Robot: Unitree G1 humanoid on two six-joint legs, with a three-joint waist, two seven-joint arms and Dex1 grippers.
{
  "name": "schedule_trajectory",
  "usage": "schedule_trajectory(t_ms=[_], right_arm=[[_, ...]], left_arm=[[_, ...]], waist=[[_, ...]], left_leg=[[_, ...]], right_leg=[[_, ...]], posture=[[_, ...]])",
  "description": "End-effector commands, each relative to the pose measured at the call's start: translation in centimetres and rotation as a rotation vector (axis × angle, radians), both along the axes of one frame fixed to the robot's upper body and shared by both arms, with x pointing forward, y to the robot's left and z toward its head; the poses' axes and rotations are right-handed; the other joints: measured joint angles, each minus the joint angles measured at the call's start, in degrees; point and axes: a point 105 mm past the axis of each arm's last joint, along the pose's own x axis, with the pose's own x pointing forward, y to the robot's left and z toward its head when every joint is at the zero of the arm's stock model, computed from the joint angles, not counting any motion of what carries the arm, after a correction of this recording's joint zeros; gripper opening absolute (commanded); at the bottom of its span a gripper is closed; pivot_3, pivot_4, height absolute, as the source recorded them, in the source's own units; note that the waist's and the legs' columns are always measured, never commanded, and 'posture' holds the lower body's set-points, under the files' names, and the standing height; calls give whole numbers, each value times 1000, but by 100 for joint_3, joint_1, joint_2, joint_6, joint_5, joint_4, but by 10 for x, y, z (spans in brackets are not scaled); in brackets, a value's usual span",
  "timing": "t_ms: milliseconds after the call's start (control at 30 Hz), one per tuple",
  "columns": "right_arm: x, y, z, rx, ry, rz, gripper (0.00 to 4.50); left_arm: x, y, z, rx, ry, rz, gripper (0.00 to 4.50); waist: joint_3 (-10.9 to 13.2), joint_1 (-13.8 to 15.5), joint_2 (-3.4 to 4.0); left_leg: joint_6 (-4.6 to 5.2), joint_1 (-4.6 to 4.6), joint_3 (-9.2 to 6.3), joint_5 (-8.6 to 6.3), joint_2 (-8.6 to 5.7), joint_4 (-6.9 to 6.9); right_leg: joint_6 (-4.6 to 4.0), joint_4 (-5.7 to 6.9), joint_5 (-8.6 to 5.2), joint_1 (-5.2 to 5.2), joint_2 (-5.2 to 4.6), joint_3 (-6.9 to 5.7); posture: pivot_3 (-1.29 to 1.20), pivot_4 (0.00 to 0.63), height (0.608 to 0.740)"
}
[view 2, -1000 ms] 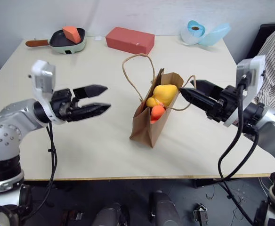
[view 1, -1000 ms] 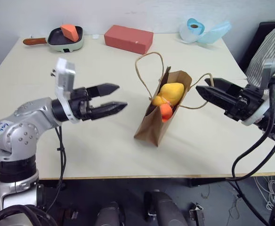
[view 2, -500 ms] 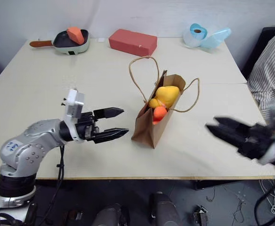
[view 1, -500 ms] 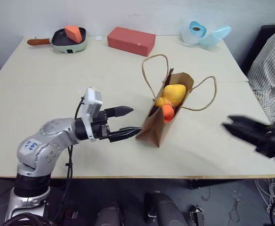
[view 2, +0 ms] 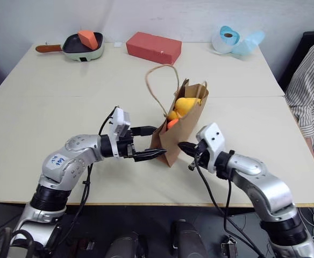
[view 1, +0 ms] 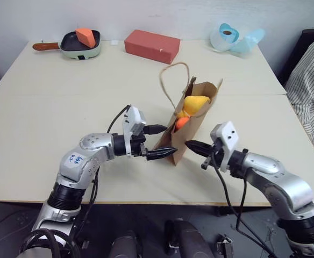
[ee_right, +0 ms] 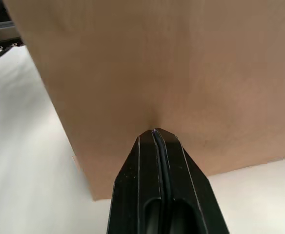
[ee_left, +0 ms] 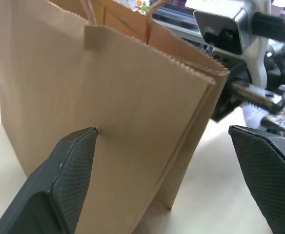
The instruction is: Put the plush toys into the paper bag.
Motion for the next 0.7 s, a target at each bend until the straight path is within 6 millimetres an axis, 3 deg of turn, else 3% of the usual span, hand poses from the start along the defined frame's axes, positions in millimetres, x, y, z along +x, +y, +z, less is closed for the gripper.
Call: schedule_trajectory(t_ms=[33,267,400,567,700], right_arm=[[2,13,6,14,-46,25,18],[1,24,6,43,-47,56,18],[-3,26,8,51,-55,76,0],[-13,21,12,61,-72,90,0],[-27,3,24,52,-116,87,0]], left_arm=[[-2,-5,9,-19,-59,8,4500],[22,-8,1,3,-84,149,4500],[33,-10,2,-19,-101,189,3696],[37,-14,1,-34,-100,160,2063],[40,-13,6,-58,-103,108,797]], waist=[[0,-9,0],[0,-10,0],[0,0,0],[0,-8,0],[0,0,-1]], left_leg=[[0,1,0,0,1,2],[0,5,0,0,1,11],[5,0,0,-3,0,18],[5,1,0,-3,1,19],[7,-3,-1,-4,-2,24]], right_leg=[[0,1,0,0,0,-1],[-1,15,0,2,-2,-1],[-1,14,0,2,-6,-4],[-1,16,0,1,-6,-7],[-1,16,0,1,-8,-8]], posture=[[0,150,740],[0,150,740],[0,150,740],[0,150,740],[0,150,740]])
